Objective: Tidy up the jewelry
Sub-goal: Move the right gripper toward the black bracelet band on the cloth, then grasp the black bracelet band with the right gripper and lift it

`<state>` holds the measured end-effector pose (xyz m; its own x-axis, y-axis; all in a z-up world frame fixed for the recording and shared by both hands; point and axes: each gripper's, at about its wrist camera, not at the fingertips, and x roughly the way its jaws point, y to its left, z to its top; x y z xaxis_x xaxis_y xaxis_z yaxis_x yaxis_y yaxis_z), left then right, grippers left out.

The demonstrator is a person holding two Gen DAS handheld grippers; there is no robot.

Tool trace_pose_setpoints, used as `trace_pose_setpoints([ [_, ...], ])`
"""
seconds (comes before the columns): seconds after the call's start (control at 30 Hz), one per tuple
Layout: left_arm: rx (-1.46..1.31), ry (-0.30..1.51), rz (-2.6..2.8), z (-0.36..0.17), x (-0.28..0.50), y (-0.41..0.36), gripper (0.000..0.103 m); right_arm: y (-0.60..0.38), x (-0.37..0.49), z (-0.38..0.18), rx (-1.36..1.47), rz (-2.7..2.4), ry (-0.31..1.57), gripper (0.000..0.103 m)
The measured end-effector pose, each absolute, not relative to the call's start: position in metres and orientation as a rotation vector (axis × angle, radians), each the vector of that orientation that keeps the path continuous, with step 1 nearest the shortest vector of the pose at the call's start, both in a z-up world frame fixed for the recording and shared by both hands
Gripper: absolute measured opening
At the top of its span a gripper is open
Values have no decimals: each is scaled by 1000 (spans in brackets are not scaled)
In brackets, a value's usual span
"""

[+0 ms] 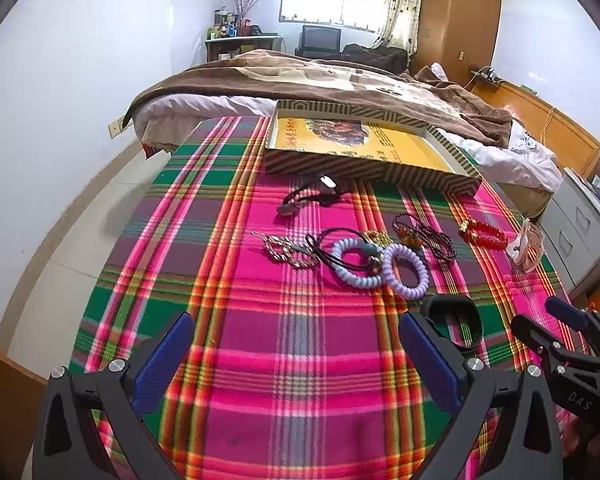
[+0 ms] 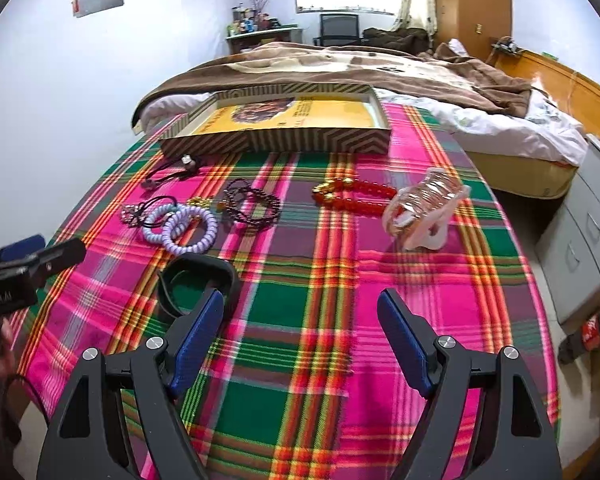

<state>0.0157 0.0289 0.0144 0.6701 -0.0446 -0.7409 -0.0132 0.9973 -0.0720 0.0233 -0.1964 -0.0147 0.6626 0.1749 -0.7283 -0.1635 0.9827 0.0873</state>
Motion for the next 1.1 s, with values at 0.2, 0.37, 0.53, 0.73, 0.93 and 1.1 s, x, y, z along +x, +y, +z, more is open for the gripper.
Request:
trace_pose_setpoints([
  [0.2, -85, 846, -25, 15, 31, 54, 103, -183, 44, -27, 21, 284, 892, 77],
  [0.37, -119, 866, -23, 13, 45, 73, 103, -170, 52, -37, -2, 314, 915, 69],
  [0.53, -142, 878, -55, 12, 57, 82, 103, -161, 59, -41, -34, 315, 931, 52],
  [0.73, -131, 892, -77, 9, 67, 80, 103, -158, 60, -42, -80, 301, 925, 45],
  [0.93, -175, 934, -140, 3, 78, 79, 103, -156, 58, -41, -95, 316, 921, 26],
  [1.1, -200, 943, -149, 3, 86, 77, 103, -155, 55, -40, -87, 327, 918, 8],
])
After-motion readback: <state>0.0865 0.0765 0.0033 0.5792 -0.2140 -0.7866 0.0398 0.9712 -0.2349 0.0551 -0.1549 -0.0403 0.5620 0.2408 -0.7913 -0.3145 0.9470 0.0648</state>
